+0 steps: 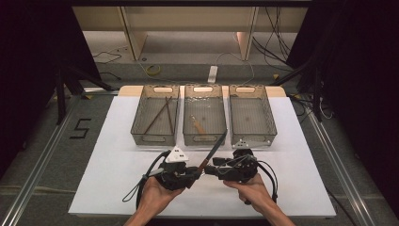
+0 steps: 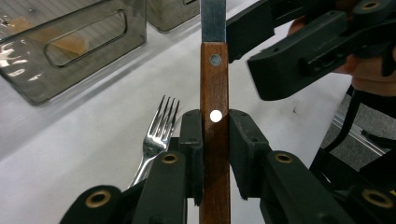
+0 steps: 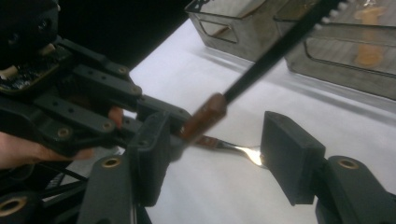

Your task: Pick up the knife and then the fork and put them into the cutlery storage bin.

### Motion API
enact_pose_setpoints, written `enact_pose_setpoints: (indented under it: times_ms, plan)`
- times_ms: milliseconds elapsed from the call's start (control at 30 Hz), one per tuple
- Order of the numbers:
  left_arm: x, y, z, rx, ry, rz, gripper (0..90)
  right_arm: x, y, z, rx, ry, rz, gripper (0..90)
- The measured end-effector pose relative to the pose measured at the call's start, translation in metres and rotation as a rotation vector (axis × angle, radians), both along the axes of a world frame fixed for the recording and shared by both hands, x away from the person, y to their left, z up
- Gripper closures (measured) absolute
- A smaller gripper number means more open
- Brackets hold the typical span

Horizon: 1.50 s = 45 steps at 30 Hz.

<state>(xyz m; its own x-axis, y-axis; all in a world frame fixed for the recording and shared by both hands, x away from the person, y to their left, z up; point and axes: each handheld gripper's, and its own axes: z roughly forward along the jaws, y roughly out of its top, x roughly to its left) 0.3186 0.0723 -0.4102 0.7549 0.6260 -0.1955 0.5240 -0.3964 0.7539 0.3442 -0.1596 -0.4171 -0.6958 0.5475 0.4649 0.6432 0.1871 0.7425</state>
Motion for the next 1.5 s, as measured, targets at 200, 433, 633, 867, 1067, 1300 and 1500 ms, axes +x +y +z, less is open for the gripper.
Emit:
enact_pose_setpoints:
  times_ms: [200,433,633,867,1067,1300,1500]
  plan:
    - [-0.004,-0.004,0.002,-0.009,-0.012,-0.010,75.6,0.002,0.003,0.000,0.032,0.025,0.010,53.0]
    - [-0.007,-0.008,0.002,-0.013,-0.027,-0.017,75.5,0.004,0.004,-0.003,0.061,0.050,0.020,69.1]
    - [-0.006,-0.009,-0.002,-0.022,-0.028,-0.032,75.4,0.005,0.001,-0.003,0.100,0.077,0.029,77.3]
    - [-0.004,-0.007,-0.002,-0.036,-0.014,-0.049,64.8,0.003,0.000,0.002,0.103,0.059,0.059,80.8]
    - [-0.003,0.003,0.003,-0.054,-0.043,-0.039,44.4,0.005,-0.009,0.010,0.079,0.035,0.025,80.8]
    - [0.001,0.022,0.005,-0.018,-0.069,-0.027,32.4,0.011,-0.020,0.010,0.048,0.027,-0.017,80.8]
    - [0.005,0.036,0.006,0.012,-0.077,-0.010,27.3,0.017,-0.032,0.016,0.009,0.022,-0.054,80.8]
